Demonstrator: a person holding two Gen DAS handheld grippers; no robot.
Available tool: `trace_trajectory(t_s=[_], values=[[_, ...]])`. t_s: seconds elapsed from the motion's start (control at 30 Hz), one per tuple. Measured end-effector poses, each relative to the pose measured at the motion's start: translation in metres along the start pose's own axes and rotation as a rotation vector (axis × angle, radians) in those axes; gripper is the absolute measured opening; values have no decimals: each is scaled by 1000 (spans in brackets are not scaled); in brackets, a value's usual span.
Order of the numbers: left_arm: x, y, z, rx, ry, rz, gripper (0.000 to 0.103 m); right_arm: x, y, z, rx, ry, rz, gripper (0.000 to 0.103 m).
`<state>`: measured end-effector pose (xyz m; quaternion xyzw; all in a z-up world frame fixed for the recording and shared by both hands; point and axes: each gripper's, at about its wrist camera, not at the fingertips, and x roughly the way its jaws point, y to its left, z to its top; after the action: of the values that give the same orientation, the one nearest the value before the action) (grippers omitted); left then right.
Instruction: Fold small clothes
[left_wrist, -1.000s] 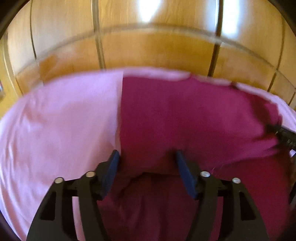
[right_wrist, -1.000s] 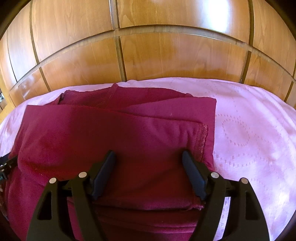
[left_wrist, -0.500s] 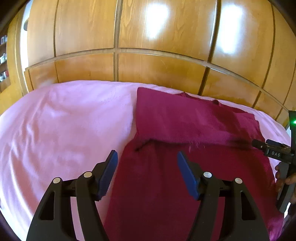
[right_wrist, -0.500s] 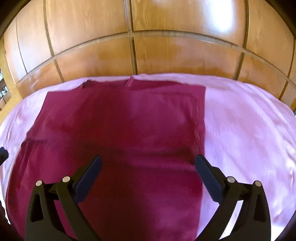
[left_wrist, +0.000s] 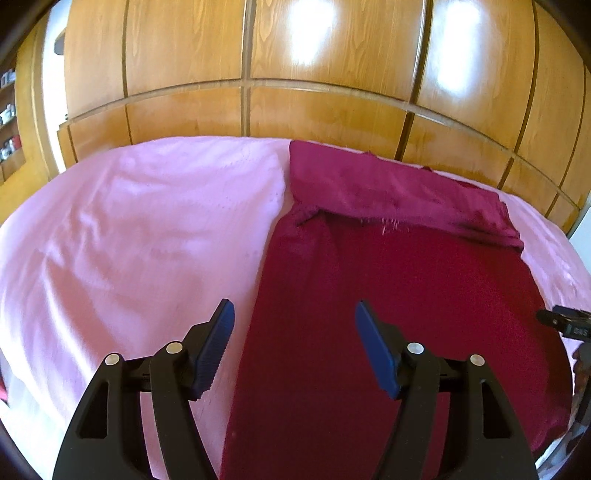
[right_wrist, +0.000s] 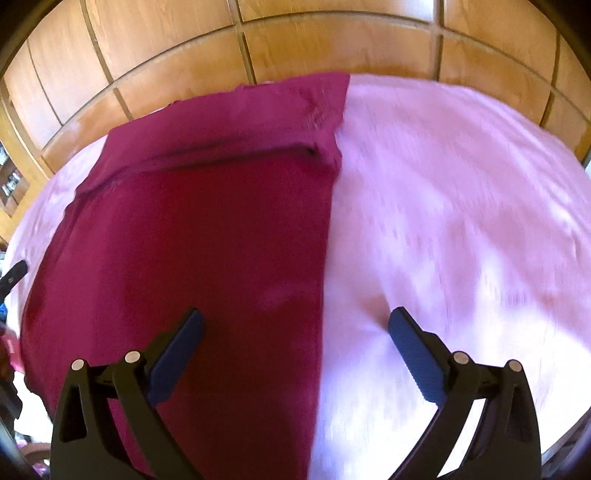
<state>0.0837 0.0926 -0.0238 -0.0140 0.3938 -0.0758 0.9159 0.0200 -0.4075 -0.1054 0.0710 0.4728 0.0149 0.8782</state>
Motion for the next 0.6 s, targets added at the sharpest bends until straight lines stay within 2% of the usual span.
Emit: trace_trajectory(t_s=[0.1,0.2,0.37,0.43,0.47,0.5,0.53,0.57,0.6], values=[[-5,4,-8,16,17,3,67,-16,0,-17,-9,26,58,93],[-11,14,-18,31,58,-3,67,-31,1,-36,-24,56,108,82],[-27,39,-48,1,151,-53,67,-43,9,-65,-39,116,185,56],[-32,45,-68,-7,210,-102,67,-43,13,-72,-49,131,200,48],[-35,46,-75,-8,228,-118,63,-42,15,-73,-56,135,202,39],[-40,46,-85,-3,244,-148,50,-40,15,-71,-55,139,207,35],[-42,44,-90,6,255,-173,42,-39,16,-70,-51,145,215,25],[-44,41,-94,17,267,-196,27,-39,16,-68,-47,153,228,13],[-46,39,-97,30,272,-208,18,-42,17,-66,-46,152,238,11]])
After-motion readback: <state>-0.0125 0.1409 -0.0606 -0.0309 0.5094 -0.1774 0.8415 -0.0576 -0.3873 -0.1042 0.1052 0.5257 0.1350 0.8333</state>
